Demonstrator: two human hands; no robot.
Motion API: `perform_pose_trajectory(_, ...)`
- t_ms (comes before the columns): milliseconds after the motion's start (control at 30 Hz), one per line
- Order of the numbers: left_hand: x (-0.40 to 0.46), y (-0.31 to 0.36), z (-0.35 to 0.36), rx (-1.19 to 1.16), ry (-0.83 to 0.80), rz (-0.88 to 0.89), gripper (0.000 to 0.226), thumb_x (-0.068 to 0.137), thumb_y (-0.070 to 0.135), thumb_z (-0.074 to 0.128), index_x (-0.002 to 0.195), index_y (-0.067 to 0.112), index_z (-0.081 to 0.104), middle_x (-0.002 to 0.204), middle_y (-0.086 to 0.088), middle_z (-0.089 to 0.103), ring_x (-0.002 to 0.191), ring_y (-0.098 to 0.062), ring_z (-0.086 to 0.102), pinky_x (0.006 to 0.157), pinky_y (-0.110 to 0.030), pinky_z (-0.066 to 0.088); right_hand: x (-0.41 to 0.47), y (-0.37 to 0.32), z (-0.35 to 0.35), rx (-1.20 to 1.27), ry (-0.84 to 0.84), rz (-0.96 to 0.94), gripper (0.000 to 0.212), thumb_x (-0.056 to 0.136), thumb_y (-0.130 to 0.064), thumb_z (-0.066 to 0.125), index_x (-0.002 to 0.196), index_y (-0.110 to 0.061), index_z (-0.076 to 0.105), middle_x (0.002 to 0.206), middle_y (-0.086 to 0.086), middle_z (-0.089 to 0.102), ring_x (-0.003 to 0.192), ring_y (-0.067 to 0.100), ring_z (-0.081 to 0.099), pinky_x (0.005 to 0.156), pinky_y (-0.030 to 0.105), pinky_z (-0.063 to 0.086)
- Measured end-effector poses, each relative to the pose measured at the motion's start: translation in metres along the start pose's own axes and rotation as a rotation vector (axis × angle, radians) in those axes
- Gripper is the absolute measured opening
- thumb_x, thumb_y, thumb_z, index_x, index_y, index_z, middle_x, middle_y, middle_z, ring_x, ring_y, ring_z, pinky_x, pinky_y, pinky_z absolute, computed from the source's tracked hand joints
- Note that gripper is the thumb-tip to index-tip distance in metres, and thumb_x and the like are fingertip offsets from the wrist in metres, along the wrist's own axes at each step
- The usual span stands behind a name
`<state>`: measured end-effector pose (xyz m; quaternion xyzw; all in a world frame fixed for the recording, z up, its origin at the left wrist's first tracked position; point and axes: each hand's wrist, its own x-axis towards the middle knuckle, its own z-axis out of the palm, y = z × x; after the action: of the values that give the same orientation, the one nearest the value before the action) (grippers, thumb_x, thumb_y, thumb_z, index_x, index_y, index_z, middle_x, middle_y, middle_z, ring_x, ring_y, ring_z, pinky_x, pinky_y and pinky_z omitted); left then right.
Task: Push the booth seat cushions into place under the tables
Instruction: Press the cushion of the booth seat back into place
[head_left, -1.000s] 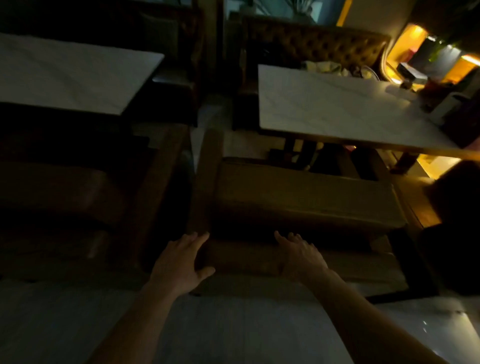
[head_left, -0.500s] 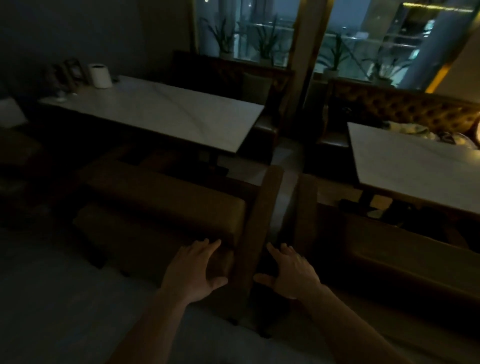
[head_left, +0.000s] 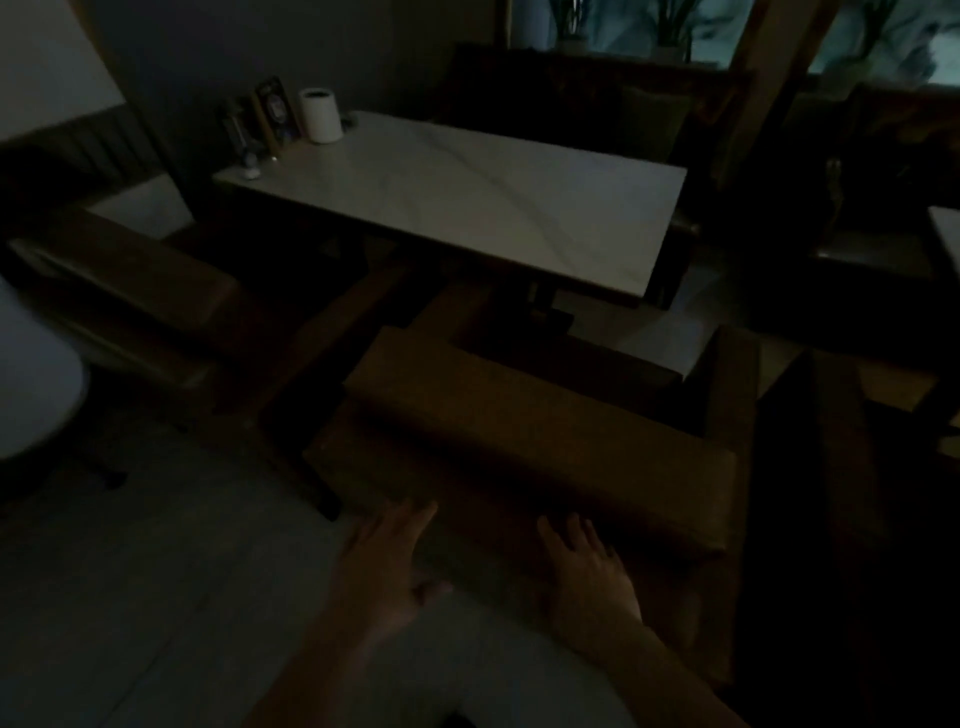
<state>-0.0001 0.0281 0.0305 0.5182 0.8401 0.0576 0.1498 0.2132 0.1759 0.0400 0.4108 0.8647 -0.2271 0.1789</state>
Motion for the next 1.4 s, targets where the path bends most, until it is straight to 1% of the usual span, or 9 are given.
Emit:
perform_pose_trajectory(167, 0.053, -0.062, -0.003, 0.005, -0.033, 0.022, 0.096, 0.078, 0.072, 0.058, 0.154, 0.040, 0.008, 0.163, 0.004, 0.017, 0.150, -0.021, 0.011, 0.118, -0.046, 0.016, 0.044, -0.031, 0.007, 0.033, -0.015, 0.088, 0.091, 0.092, -0.061, 0.049, 0.158, -0.033, -0.006, 0.167, 0.010, -0.008, 0.153, 0.031, -0.011, 0.124, 0.050, 0.003)
perform_pose_trajectory(267, 0.080, -0.084, 0.002, 0.037, -0.033, 0.071, 0.094, 0.079, 0.072, 0.057, 0.154, 0.039, 0.011, 0.163, 0.004, 0.018, 0.149, -0.022, 0.012, 0.118, -0.044, 0.017, 0.061, -0.036, 0.014, 0.039, 0.014, 0.142, 0.094, 0.089, -0.064, 0.052, 0.158, -0.033, -0.005, 0.167, 0.009, -0.003, 0.153, 0.032, -0.009, 0.124, 0.050, 0.005)
perform_pose_trajectory(367, 0.112, -0.101, 0.006, 0.086, -0.039, 0.144, 0.092, 0.080, 0.068, 0.059, 0.154, 0.039, 0.014, 0.162, 0.005, 0.020, 0.149, -0.022, 0.013, 0.119, -0.044, 0.014, 0.074, -0.042, 0.025, 0.028, 0.055, 0.179, 0.092, 0.091, -0.061, 0.051, 0.158, -0.032, -0.004, 0.167, 0.010, -0.002, 0.153, 0.032, -0.007, 0.124, 0.050, 0.006)
perform_pose_trajectory(500, 0.141, -0.115, 0.019, 0.089, -0.074, 0.270, 0.089, 0.081, 0.063, 0.062, 0.154, 0.037, 0.017, 0.162, 0.003, 0.019, 0.149, -0.024, 0.011, 0.118, -0.043, 0.011, 0.088, -0.060, 0.048, 0.060, 0.131, 0.261, 0.091, 0.091, -0.069, 0.045, 0.157, -0.035, -0.006, 0.167, 0.010, -0.008, 0.153, 0.033, -0.009, 0.124, 0.049, 0.006)
perform_pose_trajectory(600, 0.156, -0.125, 0.024, 0.120, -0.056, 0.357, 0.090, 0.081, 0.062, 0.063, 0.155, 0.034, 0.020, 0.162, 0.001, 0.022, 0.148, -0.025, 0.016, 0.119, -0.043, 0.014, 0.103, -0.078, 0.059, 0.081, 0.187, 0.351, 0.099, 0.086, -0.076, 0.045, 0.156, -0.036, -0.013, 0.165, 0.016, -0.016, 0.150, 0.038, -0.018, 0.123, 0.055, 0.002)
perform_pose_trajectory(733, 0.174, -0.144, 0.026, 0.133, -0.018, 0.381, 0.090, 0.081, 0.060, 0.065, 0.154, 0.030, 0.024, 0.159, -0.001, 0.027, 0.145, -0.028, 0.023, 0.117, -0.047, 0.022, 0.118, -0.089, 0.069, 0.019, 0.193, 0.435, 0.108, 0.083, -0.079, 0.047, 0.150, -0.037, -0.028, 0.159, 0.021, -0.028, 0.145, 0.047, -0.025, 0.118, 0.066, -0.005)
perform_pose_trajectory(833, 0.182, -0.153, 0.031, 0.110, -0.003, 0.372, 0.082, 0.083, 0.055, 0.066, 0.152, 0.034, 0.028, 0.156, 0.004, 0.031, 0.139, -0.028, 0.024, 0.108, -0.047, 0.033, 0.126, -0.093, 0.076, -0.004, 0.242, 0.466, 0.098, 0.088, -0.074, 0.042, 0.151, -0.038, -0.024, 0.163, 0.023, -0.017, 0.148, 0.048, -0.016, 0.119, 0.067, 0.004)
perform_pose_trajectory(1100, 0.184, -0.159, 0.035, 0.113, -0.020, 0.351, 0.074, 0.085, 0.054, 0.064, 0.149, 0.038, 0.030, 0.150, 0.006, 0.036, 0.137, -0.027, 0.026, 0.094, -0.045, 0.045, 0.129, -0.102, 0.085, -0.028, 0.293, 0.511, 0.091, 0.089, -0.073, 0.042, 0.157, -0.038, -0.008, 0.164, 0.023, 0.002, 0.150, 0.047, -0.004, 0.119, 0.066, 0.010)
perform_pose_trajectory(1400, 0.178, -0.167, 0.037, 0.118, 0.023, 0.374, 0.072, 0.082, 0.051, 0.070, 0.145, 0.034, 0.040, 0.143, 0.003, 0.045, 0.129, -0.029, 0.034, 0.088, -0.045, 0.048, 0.126, -0.108, 0.094, -0.020, 0.309, 0.514, 0.090, 0.089, -0.073, 0.041, 0.157, -0.038, -0.007, 0.164, 0.023, 0.003, 0.150, 0.046, -0.004, 0.119, 0.065, 0.009)
